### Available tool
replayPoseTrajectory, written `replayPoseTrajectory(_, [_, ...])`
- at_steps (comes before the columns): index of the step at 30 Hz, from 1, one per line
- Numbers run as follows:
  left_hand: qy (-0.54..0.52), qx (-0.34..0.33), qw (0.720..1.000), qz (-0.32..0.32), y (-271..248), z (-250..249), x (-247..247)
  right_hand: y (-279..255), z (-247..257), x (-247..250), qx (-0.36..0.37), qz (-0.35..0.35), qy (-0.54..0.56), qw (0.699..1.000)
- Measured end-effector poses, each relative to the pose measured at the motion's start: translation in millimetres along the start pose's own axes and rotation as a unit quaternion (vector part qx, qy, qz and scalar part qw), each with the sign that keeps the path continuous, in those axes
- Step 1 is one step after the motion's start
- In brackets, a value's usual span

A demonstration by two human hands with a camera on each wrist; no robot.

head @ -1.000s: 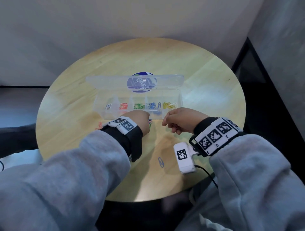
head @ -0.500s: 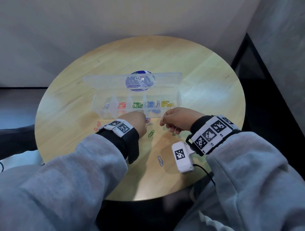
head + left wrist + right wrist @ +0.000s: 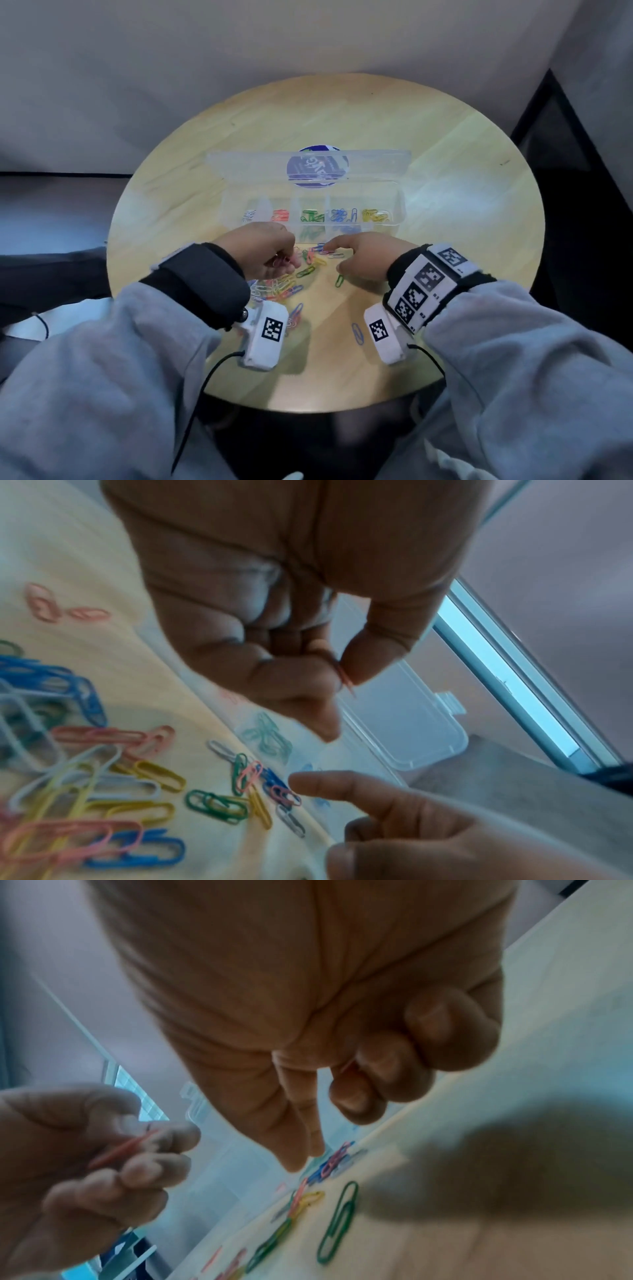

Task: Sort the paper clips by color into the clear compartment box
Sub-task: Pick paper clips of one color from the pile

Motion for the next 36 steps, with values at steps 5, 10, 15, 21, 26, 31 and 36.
replayPoseTrajectory(5, [-0.084, 0.038, 0.996, -0.019, 3, 12, 11, 3, 8, -4, 0.015, 0.003, -0.077, 0.997])
replayPoseTrajectory(10, [-0.015, 0.05, 0.999, -0.015, 12, 14, 2, 2, 5, 1, 0.018, -0.023, -0.088, 0.996])
replayPoseTrajectory(15, [0.343, -0.127, 0.924, -0.11, 16, 1, -12, 2, 1, 3, 0.021, -0.026, -0.096, 0.995])
replayPoseTrajectory(21, [0.429, -0.172, 0.877, -0.13, 18, -7, -32, 3, 1, -1, 0.03, -0.014, -0.073, 0.997])
replayPoseTrajectory(26, [0.451, -0.187, 0.865, -0.116, 18, -10, -38, 1, 1, -1, 0.04, 0.009, -0.081, 0.996])
replayPoseTrajectory(31, [0.477, -0.185, 0.854, -0.089, 20, -7, -40, 0, 0, -1, 0.06, 0.017, -0.111, 0.992])
replayPoseTrajectory(36, [0.481, -0.165, 0.857, -0.085, 23, -5, -40, 2, -1, -4, 0.052, 0.01, -0.123, 0.991])
Point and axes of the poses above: each hand's wrist, its own y-axis towards the middle knuckle, its own x-axis out of the back of the hand, z = x × y, the point moved 3 cm from there along y, towards the middle knuckle, and after that the axes turned 13 degrees about -z, right-handed, at the moved point
